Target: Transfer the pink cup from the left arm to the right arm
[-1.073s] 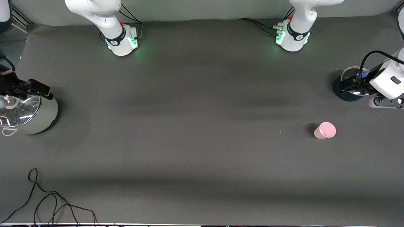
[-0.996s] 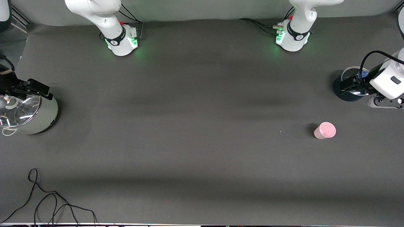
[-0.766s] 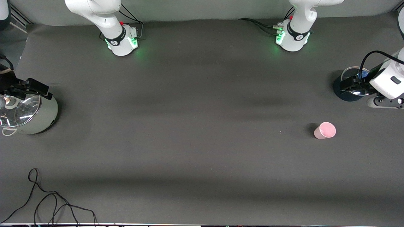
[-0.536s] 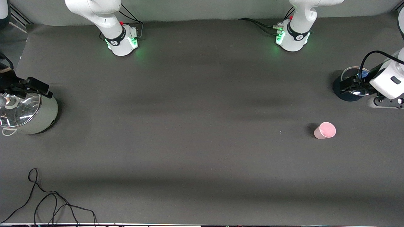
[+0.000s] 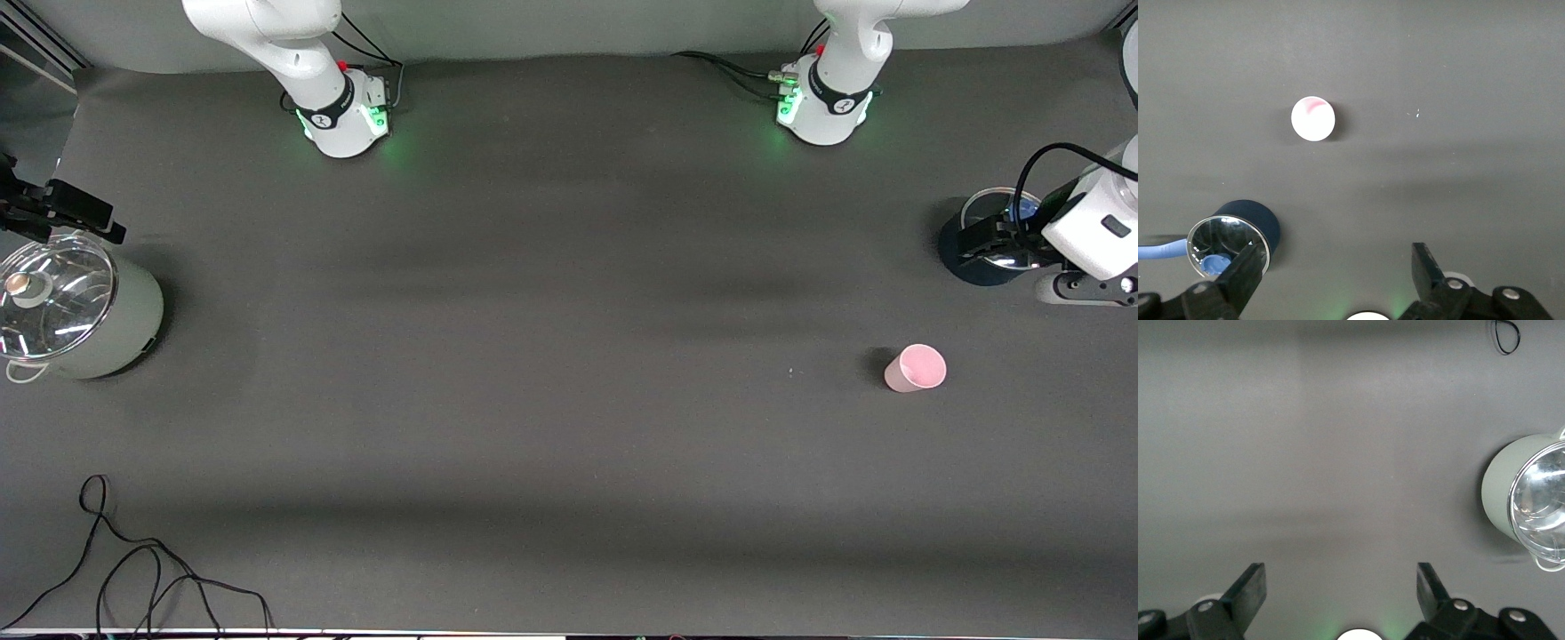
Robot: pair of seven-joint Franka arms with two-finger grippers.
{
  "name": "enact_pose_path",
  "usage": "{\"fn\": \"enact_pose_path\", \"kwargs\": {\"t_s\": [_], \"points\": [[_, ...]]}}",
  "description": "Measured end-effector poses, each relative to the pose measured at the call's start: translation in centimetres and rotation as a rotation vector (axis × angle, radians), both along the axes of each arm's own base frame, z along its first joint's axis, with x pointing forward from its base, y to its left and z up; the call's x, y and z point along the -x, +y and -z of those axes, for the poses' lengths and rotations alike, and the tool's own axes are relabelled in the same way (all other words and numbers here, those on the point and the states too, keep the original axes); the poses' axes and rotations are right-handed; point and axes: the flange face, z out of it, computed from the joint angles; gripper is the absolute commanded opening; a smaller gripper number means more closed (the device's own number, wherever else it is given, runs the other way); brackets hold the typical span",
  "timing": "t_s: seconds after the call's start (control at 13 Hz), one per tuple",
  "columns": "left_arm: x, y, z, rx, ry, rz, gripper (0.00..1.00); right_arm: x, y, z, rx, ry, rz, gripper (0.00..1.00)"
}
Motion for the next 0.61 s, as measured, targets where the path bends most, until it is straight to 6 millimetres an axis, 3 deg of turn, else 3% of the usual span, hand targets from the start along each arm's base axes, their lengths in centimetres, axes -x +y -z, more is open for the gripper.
{"fn": "enact_pose_path", "kwargs": {"t_s": [0.31,0.61], "points": [[-0.1,0.4,0.0,0.0,-0.003,-0.004,0.99,0.3,0.1,0.3,-0.002,0.031,-0.001,1.0],[-0.9,2.3,0.8,0.006,-0.014,0.011,0.99,-1.2,0.2,2.3,0.0,0.046,-0.004,1.0]]}}
